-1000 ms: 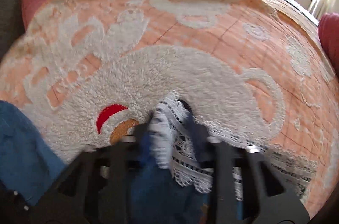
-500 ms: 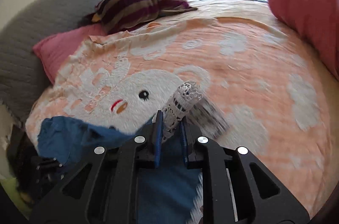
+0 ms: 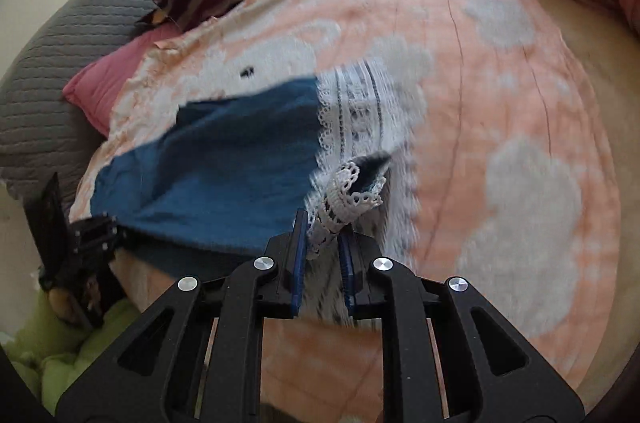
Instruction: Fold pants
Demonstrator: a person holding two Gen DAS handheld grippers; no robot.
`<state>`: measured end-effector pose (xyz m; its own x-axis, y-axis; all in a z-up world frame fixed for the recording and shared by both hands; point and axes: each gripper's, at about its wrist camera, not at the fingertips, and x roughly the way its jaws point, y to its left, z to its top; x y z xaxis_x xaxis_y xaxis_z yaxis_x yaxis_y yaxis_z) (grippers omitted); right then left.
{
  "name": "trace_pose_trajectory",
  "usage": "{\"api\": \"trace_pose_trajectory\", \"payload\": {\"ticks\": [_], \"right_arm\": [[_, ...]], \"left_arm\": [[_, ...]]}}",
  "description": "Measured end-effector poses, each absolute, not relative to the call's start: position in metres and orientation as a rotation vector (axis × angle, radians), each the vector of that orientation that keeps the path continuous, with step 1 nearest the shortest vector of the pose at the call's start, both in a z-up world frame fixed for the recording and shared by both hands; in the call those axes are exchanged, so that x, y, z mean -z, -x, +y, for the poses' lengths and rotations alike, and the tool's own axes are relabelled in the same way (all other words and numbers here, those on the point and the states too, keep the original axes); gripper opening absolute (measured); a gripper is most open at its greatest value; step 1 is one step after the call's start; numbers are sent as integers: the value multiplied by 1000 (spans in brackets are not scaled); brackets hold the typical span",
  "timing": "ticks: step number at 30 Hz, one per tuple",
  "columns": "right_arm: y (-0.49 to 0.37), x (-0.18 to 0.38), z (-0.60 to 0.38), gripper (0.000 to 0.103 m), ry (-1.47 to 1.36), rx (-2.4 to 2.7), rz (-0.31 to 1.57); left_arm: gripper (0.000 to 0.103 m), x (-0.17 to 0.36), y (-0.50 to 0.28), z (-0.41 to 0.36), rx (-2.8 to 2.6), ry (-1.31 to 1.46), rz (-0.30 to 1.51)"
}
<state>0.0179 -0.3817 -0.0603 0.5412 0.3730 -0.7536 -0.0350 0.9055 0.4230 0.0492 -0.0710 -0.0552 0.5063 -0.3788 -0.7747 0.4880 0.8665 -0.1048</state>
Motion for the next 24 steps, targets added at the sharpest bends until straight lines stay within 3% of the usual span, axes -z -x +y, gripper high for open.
{"api": "trace_pose_trajectory", "payload": {"ticks": [8,10,11,12,24], "right_arm": [[-9,61,-397,19,-414,-249,950],[-10,63,-399,16,-433,-245,955],[-10,62,-399,7,-434,-249,958],[-8,61,-398,6,-424,-256,960],[0,70,-399,8,-377,-216,1059]], "left_arm": [[3,59,-48,-71,510,-155,909],[3,59,-46,-72,508,-164,905],[3,58,-48,-72,505,-171,901],[3,58,-47,-72,499,-179,896],[6,66,-47,-67,514,-179,939]]}}
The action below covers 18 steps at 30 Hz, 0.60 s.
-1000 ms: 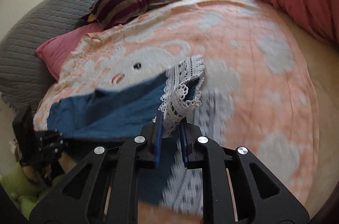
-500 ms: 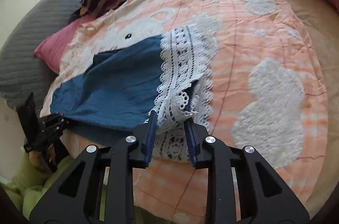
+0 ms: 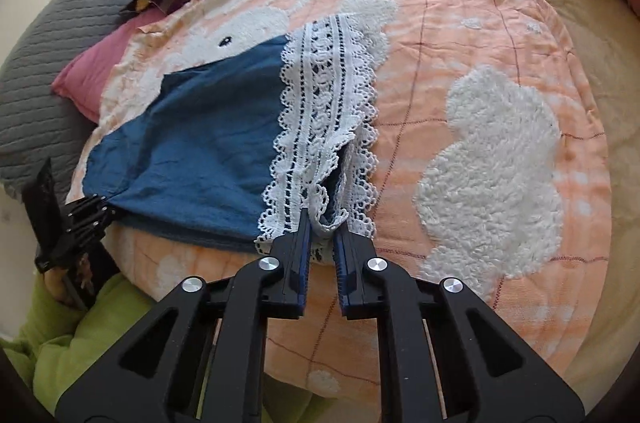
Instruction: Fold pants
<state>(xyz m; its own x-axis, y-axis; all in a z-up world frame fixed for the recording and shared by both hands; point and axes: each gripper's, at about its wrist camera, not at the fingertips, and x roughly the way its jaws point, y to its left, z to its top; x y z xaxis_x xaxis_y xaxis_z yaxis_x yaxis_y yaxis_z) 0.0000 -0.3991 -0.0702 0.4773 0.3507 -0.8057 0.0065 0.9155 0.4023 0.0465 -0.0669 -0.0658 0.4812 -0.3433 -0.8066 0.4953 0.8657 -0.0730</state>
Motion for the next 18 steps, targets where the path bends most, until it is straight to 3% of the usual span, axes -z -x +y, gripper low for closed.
{"api": "trace_pose_trajectory", "payload": {"ticks": [2,3,5,9,10,13,18], "right_arm": [[1,63,-400,16,-347,-192,1060],[4,54,-403,25,-305,-163,1033],[8,36,-405,26,-253,-163,948],[5,16,-380,37,-119,-239,864],[2,15,-370,38,-95,-271,860],[-14,22,-337,38,-26,-366,874],[-32,45,-314,40,57,-393,937]], "left_arm": [[9,65,-45,-65,520,-174,946],[12,63,-42,-64,519,-180,948],[27,59,-35,-57,522,-175,948],[45,39,-25,-29,527,-82,917],[50,29,-24,-15,498,-52,891],[51,9,-24,23,363,9,842],[75,5,-29,82,56,103,842]]}}
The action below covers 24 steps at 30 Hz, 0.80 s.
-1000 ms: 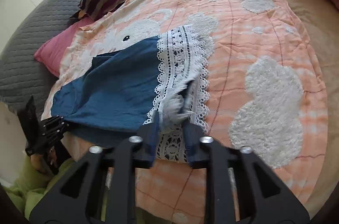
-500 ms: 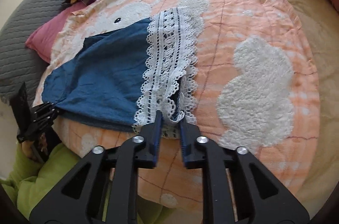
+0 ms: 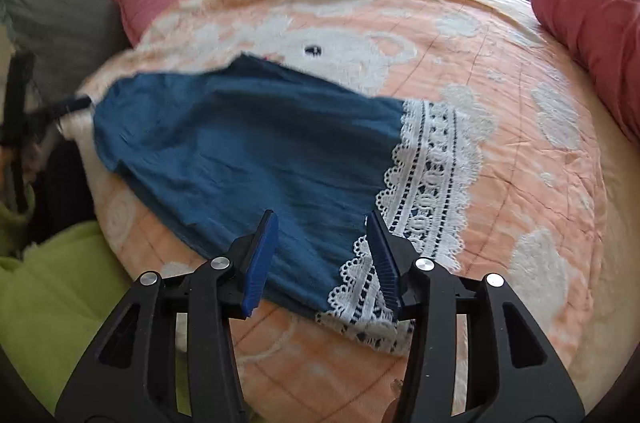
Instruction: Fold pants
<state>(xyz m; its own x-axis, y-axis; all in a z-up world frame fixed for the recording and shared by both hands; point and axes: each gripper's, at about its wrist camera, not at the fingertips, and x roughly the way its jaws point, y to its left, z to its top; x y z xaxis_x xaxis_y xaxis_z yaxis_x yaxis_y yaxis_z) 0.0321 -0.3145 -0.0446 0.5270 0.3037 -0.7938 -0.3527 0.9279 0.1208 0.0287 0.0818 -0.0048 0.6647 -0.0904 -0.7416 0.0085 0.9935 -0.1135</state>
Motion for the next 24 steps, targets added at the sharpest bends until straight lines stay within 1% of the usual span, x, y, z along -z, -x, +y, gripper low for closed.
{"api": "trace_pose_trajectory", "payload": {"ticks": [1,4,5,6,7,13,17,18,20,24], "right_arm": [[-35,50,-316,40,51,-385,959],[-37,63,-326,41,31,-354,1008],[-37,67,-329,41,18,-353,1020],[-37,68,-332,41,10,-354,1022],[-36,69,-333,41,3,-356,1024],[-33,69,-338,41,-4,-357,1036],[-31,70,-333,41,19,-351,1037],[-30,69,-333,42,22,-354,1034],[-28,65,-333,42,22,-359,1019],[-14,51,-318,42,86,-440,956]], "left_arm": [[80,8,-32,90,18,127,854],[79,24,-48,95,-35,126,908],[62,30,-53,93,-27,122,915],[48,33,-56,95,-31,111,918],[44,36,-60,93,-37,84,919],[43,32,-73,107,-89,40,874],[46,50,-74,119,-70,131,908],[47,48,-70,120,-68,151,898],[52,37,-64,121,-83,148,875],[51,3,-43,102,-78,84,775]]}}
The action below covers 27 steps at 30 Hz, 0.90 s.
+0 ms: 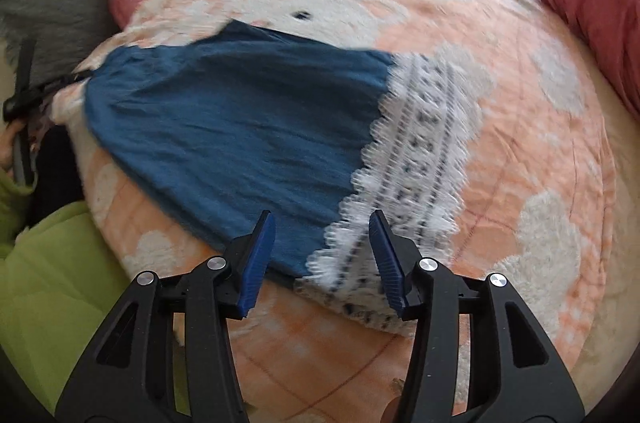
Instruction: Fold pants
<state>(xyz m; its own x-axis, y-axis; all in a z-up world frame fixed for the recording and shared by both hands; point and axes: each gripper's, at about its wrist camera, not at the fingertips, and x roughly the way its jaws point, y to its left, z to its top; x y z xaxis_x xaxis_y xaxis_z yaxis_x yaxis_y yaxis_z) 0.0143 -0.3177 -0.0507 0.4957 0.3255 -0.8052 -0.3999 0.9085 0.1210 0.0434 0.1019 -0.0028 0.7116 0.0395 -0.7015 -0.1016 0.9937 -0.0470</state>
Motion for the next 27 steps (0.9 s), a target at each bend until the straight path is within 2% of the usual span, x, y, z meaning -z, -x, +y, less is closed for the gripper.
{"api": "trace_pose_trajectory", "payload": {"ticks": [6,12,14,18,21,27], "right_arm": [[-19,46,-283,42,127,-522,938],[-30,68,-277,42,157,-450,1017],[-27,72,-283,42,122,-458,1017],[-28,65,-287,42,99,-474,1001],[-30,46,-294,42,70,-494,918],[-52,34,-295,42,88,-494,866]], "left_arm": [[51,-10,-45,31,137,-15,783],[51,56,-49,-38,274,-204,970],[51,66,-42,-46,267,-261,963],[51,52,-44,-40,326,-189,967],[51,36,-55,-37,313,-171,930],[51,6,-115,-50,389,-113,904]]}}
